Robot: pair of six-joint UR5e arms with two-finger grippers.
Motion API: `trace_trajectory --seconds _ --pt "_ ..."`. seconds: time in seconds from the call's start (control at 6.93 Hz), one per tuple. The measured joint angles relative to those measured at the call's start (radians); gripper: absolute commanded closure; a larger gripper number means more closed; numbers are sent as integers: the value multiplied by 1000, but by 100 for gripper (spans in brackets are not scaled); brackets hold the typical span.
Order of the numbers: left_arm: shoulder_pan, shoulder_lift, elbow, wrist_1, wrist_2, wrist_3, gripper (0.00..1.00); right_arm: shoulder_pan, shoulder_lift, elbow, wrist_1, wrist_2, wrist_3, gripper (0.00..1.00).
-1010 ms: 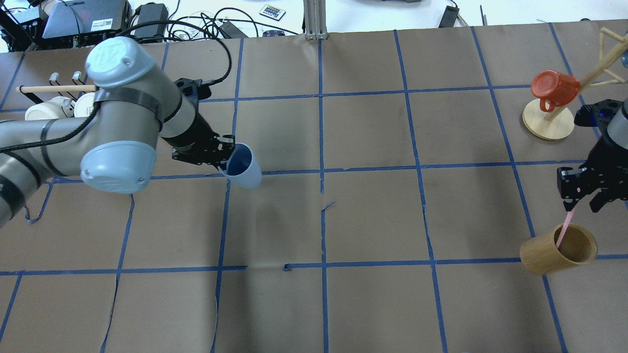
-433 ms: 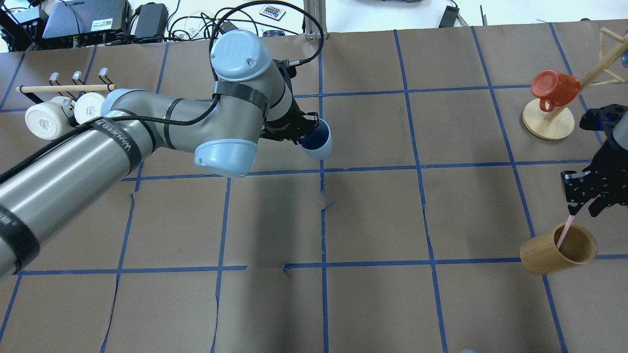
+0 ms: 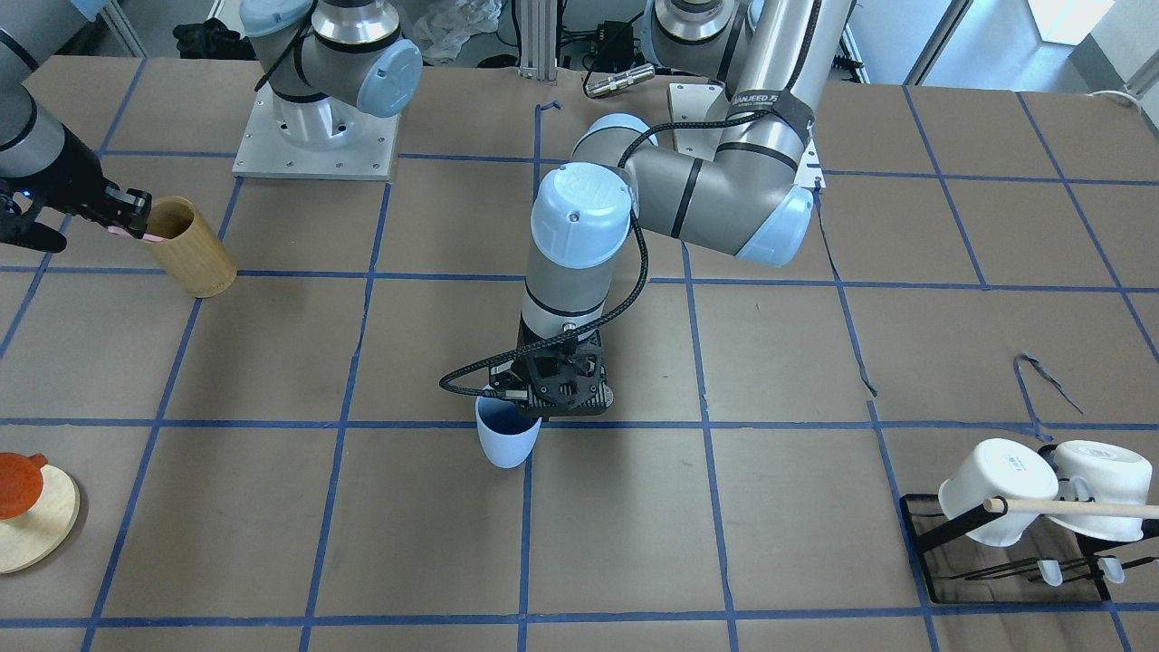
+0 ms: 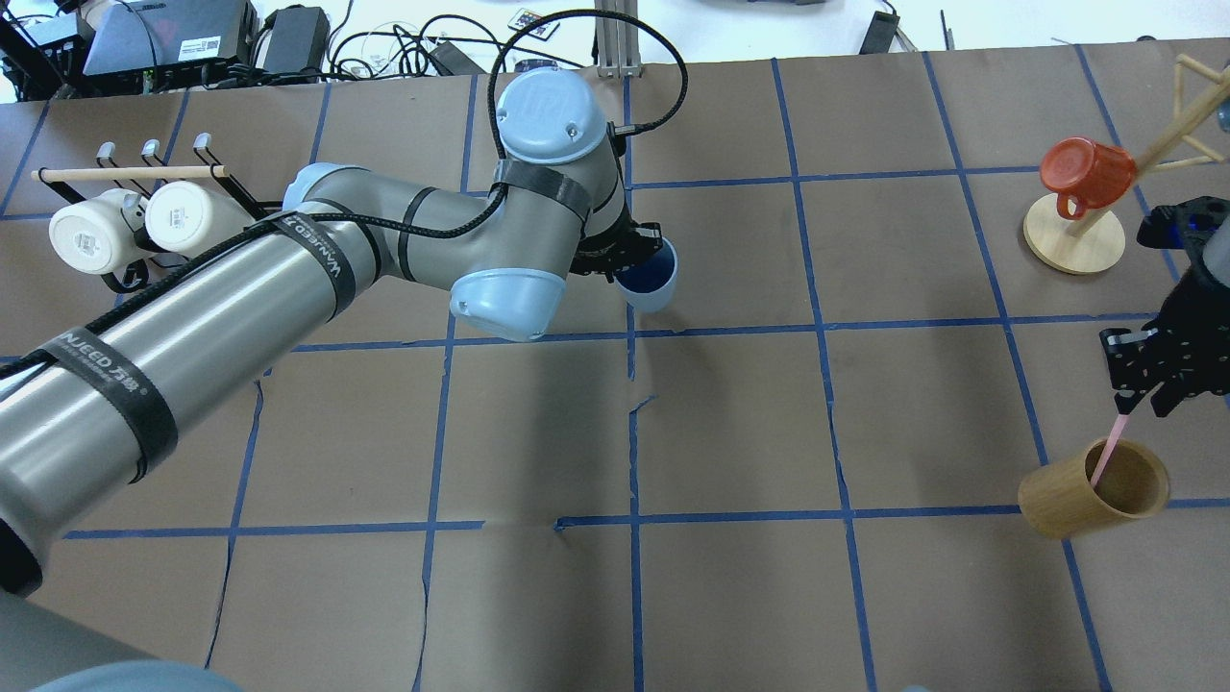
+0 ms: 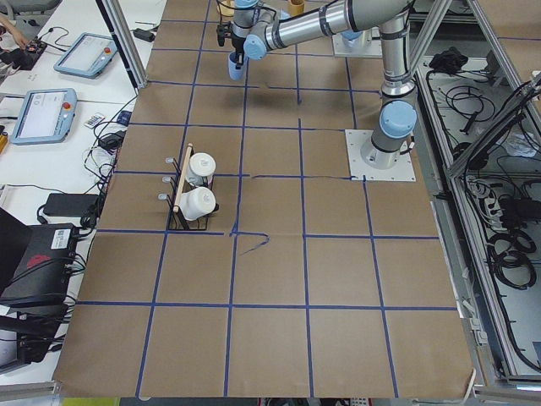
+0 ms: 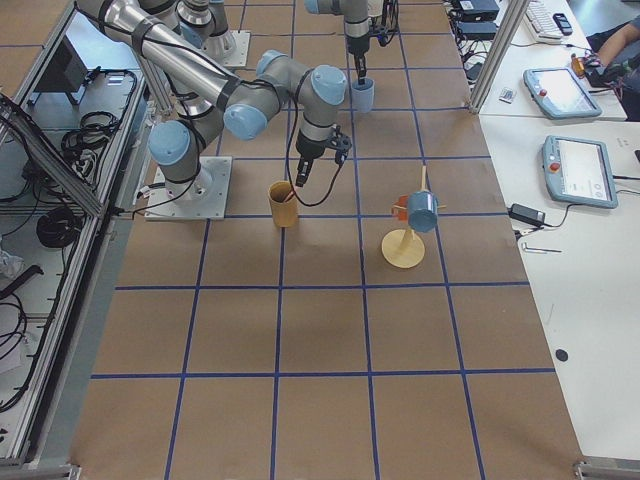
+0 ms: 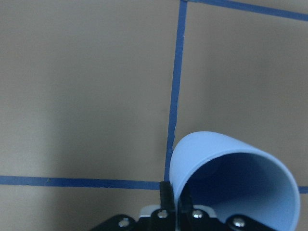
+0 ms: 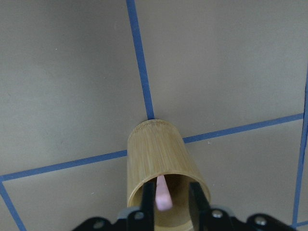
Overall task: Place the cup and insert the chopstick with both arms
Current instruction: 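Carry blue cup to table center with left gripper while right grasps pink chopstick, then release the light blue cup and raise the left gripper back toward the rack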
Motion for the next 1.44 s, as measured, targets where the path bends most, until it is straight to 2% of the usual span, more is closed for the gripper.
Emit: trace_trajectory --seconds 0.14,0.43,0.72,0.87,1.01,1.44 --pt "-2 -10 0 -1 -6 -24 42 0 0 0 -8 25 1 67" --pt "-3 -7 3 1 -3 -109 8 0 6 0 -21 62 3 68" --pt "16 42 17 -6 5 -156 1 0 19 -4 -35 62 2 75" --pt "38 76 27 -37 6 -152 0 -1 20 -5 -38 59 3 74" --pt "80 120 39 -106 7 -106 0 -1 20 -6 -35 58 4 74" --pt "239 298 50 -353 30 216 0 -1 20 -8 -25 58 4 74"
